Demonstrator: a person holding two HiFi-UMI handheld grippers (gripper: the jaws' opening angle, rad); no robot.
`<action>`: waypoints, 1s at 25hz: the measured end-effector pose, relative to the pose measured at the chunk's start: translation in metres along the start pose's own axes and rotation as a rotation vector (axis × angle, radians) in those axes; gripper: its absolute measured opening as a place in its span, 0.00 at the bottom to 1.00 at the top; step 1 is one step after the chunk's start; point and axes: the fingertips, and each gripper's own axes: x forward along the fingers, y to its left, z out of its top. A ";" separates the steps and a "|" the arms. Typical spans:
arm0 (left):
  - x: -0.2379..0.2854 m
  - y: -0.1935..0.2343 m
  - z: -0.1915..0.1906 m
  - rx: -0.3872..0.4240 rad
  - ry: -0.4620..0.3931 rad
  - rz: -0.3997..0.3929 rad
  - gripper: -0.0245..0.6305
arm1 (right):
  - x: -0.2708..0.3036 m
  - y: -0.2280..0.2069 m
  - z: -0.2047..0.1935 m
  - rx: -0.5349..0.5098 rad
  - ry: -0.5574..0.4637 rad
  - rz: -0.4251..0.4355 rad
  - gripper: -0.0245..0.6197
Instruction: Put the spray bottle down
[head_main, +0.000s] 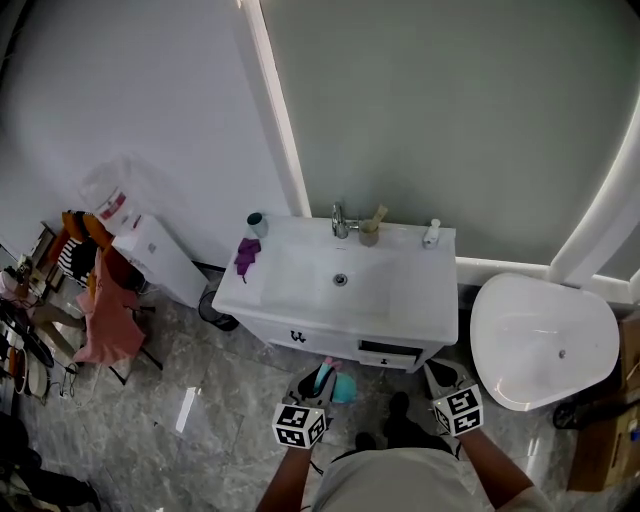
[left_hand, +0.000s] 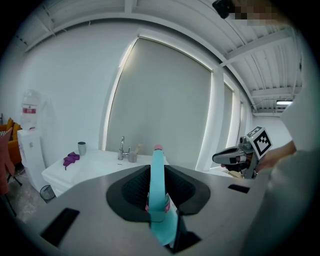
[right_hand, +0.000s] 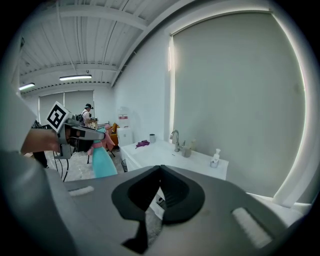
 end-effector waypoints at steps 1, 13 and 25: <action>0.006 0.003 0.001 -0.002 0.001 0.004 0.17 | 0.006 -0.004 0.000 0.001 0.003 0.005 0.05; 0.081 0.040 0.029 -0.038 0.016 0.085 0.17 | 0.106 -0.060 0.042 -0.021 0.002 0.106 0.05; 0.145 0.066 0.068 -0.025 0.000 0.208 0.17 | 0.180 -0.118 0.071 -0.043 -0.008 0.221 0.05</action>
